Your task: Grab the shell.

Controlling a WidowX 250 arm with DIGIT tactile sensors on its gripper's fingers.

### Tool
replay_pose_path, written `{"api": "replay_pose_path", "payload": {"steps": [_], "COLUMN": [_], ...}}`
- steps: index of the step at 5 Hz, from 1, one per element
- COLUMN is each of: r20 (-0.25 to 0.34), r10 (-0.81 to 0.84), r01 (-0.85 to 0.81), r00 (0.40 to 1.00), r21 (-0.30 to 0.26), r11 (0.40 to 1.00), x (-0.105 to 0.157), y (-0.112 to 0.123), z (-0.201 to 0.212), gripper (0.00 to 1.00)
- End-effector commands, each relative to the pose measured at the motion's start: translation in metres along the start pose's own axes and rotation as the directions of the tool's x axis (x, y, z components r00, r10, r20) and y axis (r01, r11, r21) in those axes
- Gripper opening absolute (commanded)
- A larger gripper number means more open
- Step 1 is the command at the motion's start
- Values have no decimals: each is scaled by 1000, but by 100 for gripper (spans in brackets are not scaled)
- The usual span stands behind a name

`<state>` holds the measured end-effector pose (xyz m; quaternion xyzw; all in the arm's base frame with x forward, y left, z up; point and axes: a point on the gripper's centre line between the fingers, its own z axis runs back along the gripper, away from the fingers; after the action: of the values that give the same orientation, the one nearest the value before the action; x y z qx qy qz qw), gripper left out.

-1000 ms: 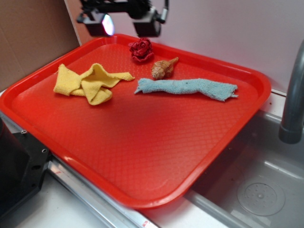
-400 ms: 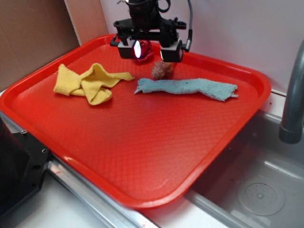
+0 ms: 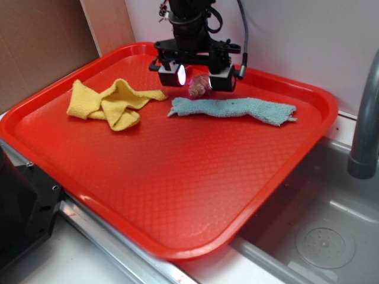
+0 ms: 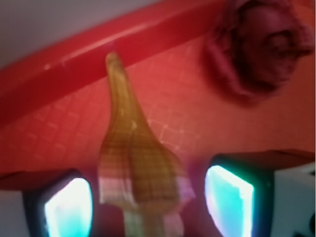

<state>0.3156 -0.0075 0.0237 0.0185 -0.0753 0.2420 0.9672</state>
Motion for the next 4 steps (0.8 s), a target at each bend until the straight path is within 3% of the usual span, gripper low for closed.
{"api": "replay_pose_path", "payload": {"steps": [1,2,3,4], "r20": [52,-21,5,-34], "r10": [17,4,28,-8], "r01": [-16,-5,-28,5], "r00": [999,1000,1000,999], "r21": [-27,-62,-32,-69], "r11": [1000,998,999,998], "x": [17,14,9,-5], "y": [2,7,13,16], "z": [11,28,58,98], "gripper": [0,0,0,0]}}
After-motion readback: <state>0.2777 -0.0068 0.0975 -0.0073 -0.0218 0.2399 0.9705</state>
